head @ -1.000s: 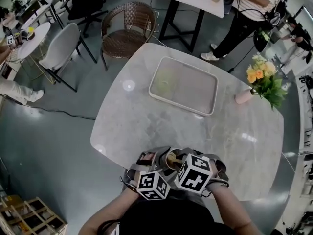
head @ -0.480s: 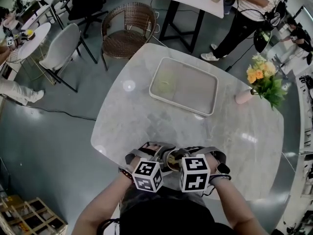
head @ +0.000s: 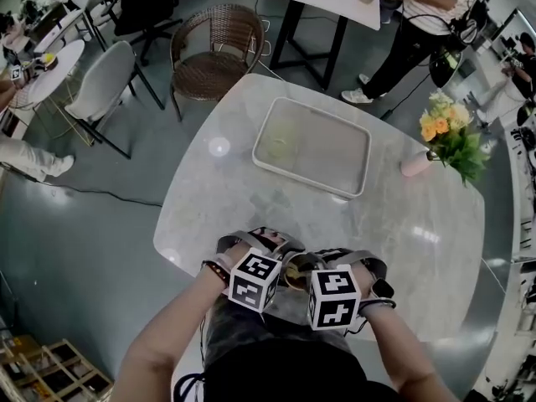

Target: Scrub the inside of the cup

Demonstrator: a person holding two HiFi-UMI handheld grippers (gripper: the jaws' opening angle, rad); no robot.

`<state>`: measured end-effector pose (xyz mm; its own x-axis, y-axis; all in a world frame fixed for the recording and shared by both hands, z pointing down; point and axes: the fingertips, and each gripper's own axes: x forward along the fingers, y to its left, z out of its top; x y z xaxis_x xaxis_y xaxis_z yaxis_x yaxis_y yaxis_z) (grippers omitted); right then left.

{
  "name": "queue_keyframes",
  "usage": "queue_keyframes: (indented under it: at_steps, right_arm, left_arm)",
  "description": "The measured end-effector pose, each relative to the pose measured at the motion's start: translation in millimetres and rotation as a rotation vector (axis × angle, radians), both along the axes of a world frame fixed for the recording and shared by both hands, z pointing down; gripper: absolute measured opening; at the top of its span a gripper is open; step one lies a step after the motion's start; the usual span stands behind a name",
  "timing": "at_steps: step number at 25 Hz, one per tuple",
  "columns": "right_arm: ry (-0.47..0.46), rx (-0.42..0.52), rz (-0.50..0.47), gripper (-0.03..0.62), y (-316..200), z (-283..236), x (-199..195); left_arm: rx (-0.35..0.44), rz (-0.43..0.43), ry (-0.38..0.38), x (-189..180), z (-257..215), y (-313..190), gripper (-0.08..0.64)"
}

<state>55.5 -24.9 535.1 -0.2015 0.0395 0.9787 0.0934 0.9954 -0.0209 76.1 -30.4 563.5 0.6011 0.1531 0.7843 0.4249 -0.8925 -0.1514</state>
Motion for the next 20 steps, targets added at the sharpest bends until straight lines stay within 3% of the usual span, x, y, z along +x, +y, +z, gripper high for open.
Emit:
queue_keyframes:
  at_steps: [4, 8, 13, 20]
  right_arm:
    - [-0.035, -0.053, 0.049, 0.06, 1, -7, 0]
    - [-0.072, -0.07, 0.16, 0.06, -6, -11, 2]
    - [-0.078, -0.073, 0.314, 0.06, -13, -8, 2]
    - [-0.097, -0.09, 0.517, 0.06, -21, -9, 0]
  left_arm:
    - [-0.006, 0.006, -0.019, -1, 3, -2, 0.405]
    - [0.011, -0.094, -0.062, -13, 16, -10, 0.405]
    - [-0.071, -0.362, 0.047, -29, -1, -14, 0.405]
    - [-0.051, -0.679, 0.122, -24, -1, -8, 0.405]
